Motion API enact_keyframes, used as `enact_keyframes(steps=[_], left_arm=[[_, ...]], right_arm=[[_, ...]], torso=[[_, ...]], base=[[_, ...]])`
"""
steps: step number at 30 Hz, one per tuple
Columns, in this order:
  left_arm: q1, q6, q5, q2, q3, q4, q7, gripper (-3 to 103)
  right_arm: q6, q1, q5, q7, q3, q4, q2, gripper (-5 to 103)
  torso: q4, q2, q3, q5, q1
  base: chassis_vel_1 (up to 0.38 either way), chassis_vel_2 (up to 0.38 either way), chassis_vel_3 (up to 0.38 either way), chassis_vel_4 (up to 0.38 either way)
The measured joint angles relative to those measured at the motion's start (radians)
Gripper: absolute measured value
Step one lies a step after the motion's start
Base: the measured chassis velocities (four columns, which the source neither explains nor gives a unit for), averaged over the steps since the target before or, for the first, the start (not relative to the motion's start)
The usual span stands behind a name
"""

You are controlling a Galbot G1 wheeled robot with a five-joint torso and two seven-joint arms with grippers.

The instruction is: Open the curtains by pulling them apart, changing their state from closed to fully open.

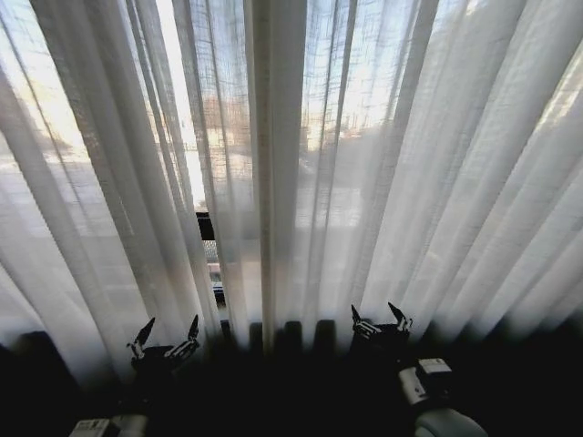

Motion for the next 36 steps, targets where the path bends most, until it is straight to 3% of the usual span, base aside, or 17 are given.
enact_keyframes(steps=[20, 36], left_arm=[[0.001, -0.012, 0.002, -0.007, 0.001, 0.006, 0.003, 100], [0.004, -0.018, 0.002, -0.008, -0.001, 0.006, 0.003, 100]], right_arm=[[0.016, -0.001, -0.065, -0.011, -0.017, -0.019, -0.001, 100], [0.017, -0.002, -0.073, -0.011, -0.023, -0.020, 0.002, 100]], torso=[[-0.0002, 0.000, 0.000, 0.0002, -0.001], [-0.0001, 0.001, -0.001, -0.0002, -0.001]], base=[[0.014, 0.020, -0.017, -0.017], [0.253, 0.228, -0.237, -0.241]])
